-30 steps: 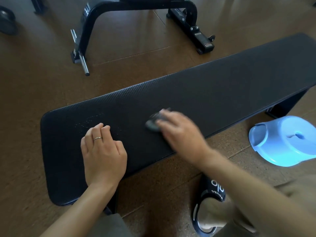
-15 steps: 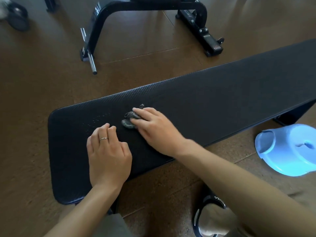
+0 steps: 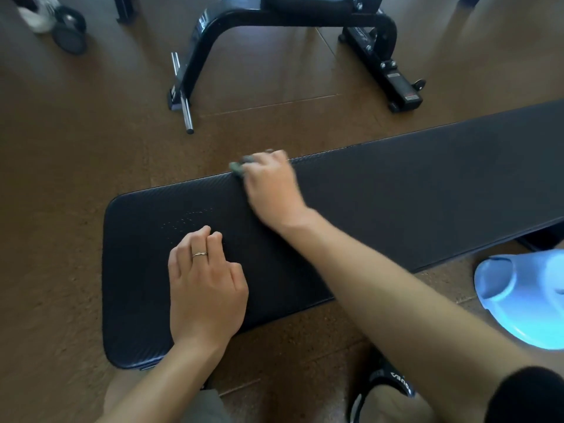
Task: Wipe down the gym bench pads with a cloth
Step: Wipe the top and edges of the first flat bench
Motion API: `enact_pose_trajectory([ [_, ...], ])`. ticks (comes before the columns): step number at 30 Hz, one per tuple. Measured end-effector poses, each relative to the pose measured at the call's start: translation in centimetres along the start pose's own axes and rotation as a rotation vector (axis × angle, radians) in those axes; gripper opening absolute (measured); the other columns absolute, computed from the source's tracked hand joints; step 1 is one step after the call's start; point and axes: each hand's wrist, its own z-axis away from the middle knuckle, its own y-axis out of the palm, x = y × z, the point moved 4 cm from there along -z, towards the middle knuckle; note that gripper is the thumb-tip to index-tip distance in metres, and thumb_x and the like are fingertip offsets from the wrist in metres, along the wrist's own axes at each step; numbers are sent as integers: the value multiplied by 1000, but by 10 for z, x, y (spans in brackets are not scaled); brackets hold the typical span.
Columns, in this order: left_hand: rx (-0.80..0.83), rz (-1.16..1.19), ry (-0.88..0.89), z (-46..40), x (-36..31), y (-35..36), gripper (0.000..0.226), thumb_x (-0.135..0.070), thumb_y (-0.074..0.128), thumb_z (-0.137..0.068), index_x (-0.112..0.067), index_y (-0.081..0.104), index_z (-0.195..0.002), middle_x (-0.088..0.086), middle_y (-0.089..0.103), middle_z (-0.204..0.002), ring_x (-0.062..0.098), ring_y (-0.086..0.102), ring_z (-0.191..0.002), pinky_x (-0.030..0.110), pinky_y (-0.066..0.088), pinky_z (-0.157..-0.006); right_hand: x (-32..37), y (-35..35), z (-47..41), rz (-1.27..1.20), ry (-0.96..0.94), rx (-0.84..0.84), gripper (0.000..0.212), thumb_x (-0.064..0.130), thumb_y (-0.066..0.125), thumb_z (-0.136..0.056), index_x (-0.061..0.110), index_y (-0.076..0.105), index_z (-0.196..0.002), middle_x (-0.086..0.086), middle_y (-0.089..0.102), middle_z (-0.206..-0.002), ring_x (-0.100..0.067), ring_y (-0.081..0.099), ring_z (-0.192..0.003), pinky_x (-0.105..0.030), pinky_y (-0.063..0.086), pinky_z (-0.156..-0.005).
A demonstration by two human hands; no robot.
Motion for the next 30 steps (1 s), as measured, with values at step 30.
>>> enact_pose_trajectory([
  [30,4,379,-399,13,120,-30,54,-27,32,-108,-20,22,-161,5,29,-165,26,40,-142,44,41,-104,35,-59,112,41,-113,139,18,14,61,-95,8,74,-104,-22,58,-127,-40,54,-95,-50,51,-86],
])
